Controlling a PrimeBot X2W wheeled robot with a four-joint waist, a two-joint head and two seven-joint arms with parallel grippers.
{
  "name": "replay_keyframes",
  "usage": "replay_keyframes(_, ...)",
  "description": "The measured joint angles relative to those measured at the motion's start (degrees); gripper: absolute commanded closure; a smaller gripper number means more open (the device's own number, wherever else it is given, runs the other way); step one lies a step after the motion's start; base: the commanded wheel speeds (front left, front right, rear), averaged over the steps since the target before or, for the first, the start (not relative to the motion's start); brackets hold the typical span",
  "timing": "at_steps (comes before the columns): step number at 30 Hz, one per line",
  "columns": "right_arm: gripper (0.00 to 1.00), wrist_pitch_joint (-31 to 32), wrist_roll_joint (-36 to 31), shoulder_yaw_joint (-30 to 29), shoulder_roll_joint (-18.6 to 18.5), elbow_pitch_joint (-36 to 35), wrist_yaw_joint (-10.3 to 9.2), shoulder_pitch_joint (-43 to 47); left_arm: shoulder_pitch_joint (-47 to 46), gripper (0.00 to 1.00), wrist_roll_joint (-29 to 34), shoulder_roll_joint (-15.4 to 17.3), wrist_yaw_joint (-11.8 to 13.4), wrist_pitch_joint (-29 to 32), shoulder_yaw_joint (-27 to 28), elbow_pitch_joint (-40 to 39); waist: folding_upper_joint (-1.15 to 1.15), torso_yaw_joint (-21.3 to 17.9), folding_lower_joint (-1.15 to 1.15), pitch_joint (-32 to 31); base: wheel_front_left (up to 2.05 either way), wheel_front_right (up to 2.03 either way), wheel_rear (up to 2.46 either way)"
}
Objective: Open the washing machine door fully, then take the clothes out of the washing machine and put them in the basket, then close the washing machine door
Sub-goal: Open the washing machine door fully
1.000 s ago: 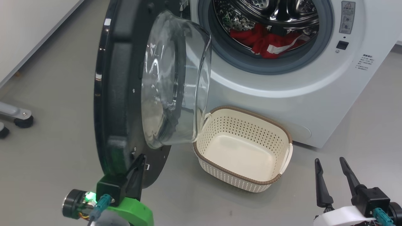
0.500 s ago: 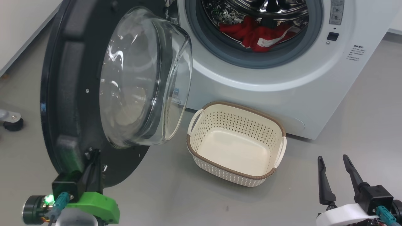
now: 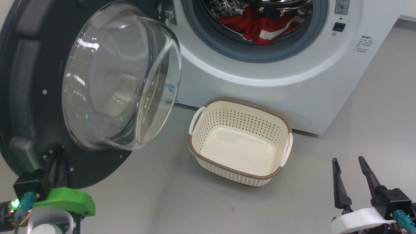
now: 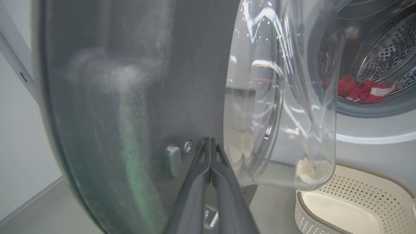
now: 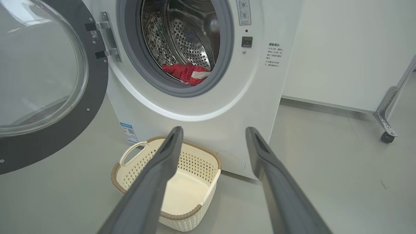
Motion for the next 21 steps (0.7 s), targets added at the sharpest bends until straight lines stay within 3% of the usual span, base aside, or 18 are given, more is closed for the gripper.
replay_keyframes(21, 0.0, 0.0, -0.1, -0.5, -0.7, -0.3, 0.26, -1.2, -7.6, 1.0, -1.7, 2.2, 0.1, -3.0, 8.8, 9.9, 0.0, -0.8, 0.0, 2.4, 0.0, 0.0, 0.0)
